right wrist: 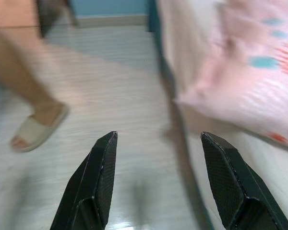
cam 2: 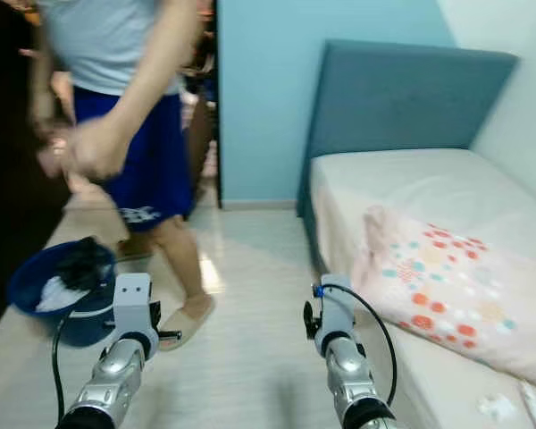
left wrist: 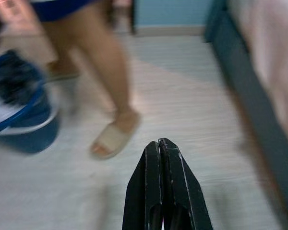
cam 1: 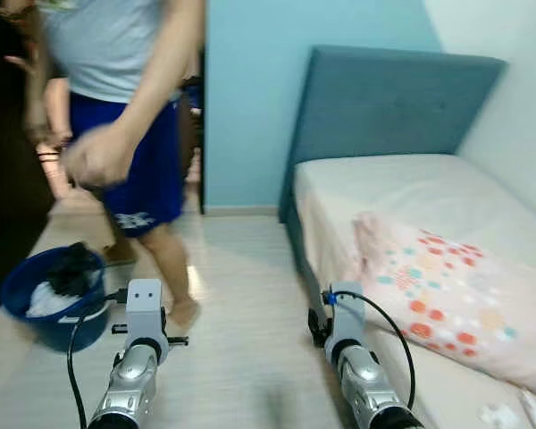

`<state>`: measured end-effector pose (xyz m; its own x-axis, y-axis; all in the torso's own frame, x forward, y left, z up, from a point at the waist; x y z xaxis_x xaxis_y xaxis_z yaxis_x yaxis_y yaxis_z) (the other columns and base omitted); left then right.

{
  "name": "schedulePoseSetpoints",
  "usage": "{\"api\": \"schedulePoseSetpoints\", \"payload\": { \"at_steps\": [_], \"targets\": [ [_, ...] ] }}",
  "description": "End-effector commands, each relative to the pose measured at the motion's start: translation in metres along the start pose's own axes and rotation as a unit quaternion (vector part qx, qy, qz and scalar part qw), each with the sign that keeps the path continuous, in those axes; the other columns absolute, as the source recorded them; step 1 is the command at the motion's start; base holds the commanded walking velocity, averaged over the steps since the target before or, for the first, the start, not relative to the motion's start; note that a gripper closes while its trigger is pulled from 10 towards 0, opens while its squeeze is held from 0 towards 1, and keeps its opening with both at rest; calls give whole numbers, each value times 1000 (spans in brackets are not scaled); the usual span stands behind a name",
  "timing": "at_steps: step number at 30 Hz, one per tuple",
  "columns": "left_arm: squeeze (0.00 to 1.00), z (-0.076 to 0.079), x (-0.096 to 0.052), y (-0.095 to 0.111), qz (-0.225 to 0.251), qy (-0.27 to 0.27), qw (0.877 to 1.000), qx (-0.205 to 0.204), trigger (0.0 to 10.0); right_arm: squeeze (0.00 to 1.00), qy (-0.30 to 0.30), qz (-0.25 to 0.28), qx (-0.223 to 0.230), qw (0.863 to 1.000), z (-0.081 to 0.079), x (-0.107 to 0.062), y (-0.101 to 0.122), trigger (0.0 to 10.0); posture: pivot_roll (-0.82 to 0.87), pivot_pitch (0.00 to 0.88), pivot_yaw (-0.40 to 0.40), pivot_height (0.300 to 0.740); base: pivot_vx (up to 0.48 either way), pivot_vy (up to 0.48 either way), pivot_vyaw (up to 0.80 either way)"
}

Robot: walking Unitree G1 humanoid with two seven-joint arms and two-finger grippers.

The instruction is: Clean up the room

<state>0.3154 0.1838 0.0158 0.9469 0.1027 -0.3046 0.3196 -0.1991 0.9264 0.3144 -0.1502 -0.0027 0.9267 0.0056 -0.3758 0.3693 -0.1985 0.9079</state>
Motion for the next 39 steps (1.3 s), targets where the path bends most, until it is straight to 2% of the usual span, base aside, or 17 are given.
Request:
{"api": "schedulePoseSetpoints", "payload": {
  "at_steps": [1,5,20,21,24,34,37,39],
  "targets": [
    [0,7,0,0,3,-14,1000,-9,10000,0,-9,-4,7,1000,5,-1,-1,10000,4,0,-100,740,0,0,-800],
    [0,11,-3,0,11,-24,999,-30,10000,0,-13,-6,7,1000,9,-2,-2,10000,1,0,-98,740,0,0,-800],
    [0,15,-5,2,20,-45,998,-34,10000,0,-21,-9,1,1000,17,-4,-4,10000,-2,0,-102,740,0,0,-800],
    [0,14,-5,1,16,-46,998,-29,10000,0,-21,-9,1,1000,17,-4,-4,10000,-1,0,-103,740,0,0,-800],
    [0,9,-4,-1,15,-26,999,19,10000,0,-20,-9,0,1000,17,-4,-5,10000,1,0,-104,740,0,0,-800],
    [0,14,-5,4,32,-40,999,16,10000,0,-34,11,14,999,21,-5,0,10000,5,0,-110,740,0,0,-800],
    [0,12,-4,5,31,-31,999,13,10000,0,-34,17,11,999,20,-4,2,10000,11,0,-110,740,0,0,-800],
    [0,7,-2,2,13,4,999,30,10000,0,-31,27,3,999,19,-4,5,10000,10,0,-109,740,0,0,-800]
  ]
}}
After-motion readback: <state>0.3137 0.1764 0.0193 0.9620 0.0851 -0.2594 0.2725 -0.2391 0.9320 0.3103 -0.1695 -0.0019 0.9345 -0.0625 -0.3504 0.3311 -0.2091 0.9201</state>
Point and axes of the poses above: a point about 5 cm out from each wrist's last joint towards the gripper, its own x axis pointing out of the wrist towards the gripper, its own y axis along the axis of the wrist's last joint, z = x × y, the point moved 2 cm from there along x, pointing out of the wrist towards the gripper, and after that the axes turned 12 degrees about x, right-handed, at the moved point
